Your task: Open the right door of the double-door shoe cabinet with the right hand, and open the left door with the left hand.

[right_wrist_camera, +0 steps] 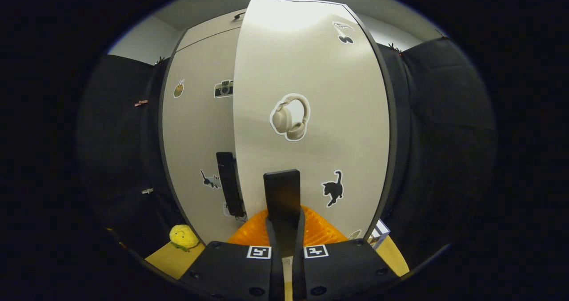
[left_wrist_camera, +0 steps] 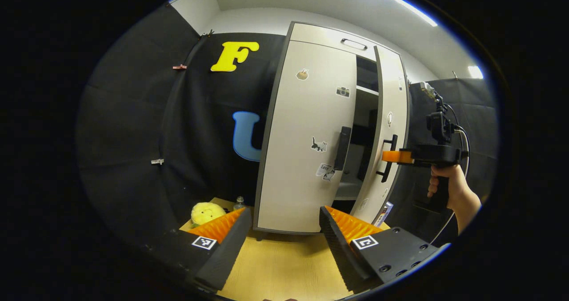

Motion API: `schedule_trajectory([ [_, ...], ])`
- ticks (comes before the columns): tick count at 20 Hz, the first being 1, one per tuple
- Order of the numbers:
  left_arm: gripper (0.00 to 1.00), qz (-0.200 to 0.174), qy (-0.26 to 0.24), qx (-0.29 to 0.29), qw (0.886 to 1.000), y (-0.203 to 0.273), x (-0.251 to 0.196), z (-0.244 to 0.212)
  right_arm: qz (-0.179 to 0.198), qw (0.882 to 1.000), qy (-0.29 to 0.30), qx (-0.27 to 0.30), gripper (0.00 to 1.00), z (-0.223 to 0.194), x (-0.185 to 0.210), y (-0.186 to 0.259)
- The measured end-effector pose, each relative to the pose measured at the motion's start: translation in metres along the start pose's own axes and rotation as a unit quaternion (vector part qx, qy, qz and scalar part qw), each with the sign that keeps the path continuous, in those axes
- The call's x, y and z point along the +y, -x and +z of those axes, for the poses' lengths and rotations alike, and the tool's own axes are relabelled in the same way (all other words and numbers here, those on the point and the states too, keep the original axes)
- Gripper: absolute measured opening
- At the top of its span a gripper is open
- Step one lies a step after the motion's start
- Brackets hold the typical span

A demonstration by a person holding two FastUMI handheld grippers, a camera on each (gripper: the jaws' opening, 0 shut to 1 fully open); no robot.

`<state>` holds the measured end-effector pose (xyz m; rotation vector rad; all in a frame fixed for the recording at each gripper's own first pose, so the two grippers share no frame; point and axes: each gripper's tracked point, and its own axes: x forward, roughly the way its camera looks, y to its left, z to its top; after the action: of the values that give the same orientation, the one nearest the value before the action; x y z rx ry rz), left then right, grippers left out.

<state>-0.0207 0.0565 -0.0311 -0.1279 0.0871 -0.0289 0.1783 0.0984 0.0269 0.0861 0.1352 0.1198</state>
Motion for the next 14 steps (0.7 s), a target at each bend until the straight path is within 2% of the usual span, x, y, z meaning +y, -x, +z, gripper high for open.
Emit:
schedule_trajectory([
  [5, 0.95, -0.018, -0.005, 0.001, 1.0, -0.004, -0.016, 0.001, -0.008, 1.0, 0.004, -0.005, 0.11, 0.004, -0.014, 0.021],
  [14, 0.95, -0.037, -0.014, 0.006, 0.999, -0.014, -0.04, -0.002, -0.051, 0.999, 0.01, 0.004, 0.11, 0.003, -0.059, 0.052],
])
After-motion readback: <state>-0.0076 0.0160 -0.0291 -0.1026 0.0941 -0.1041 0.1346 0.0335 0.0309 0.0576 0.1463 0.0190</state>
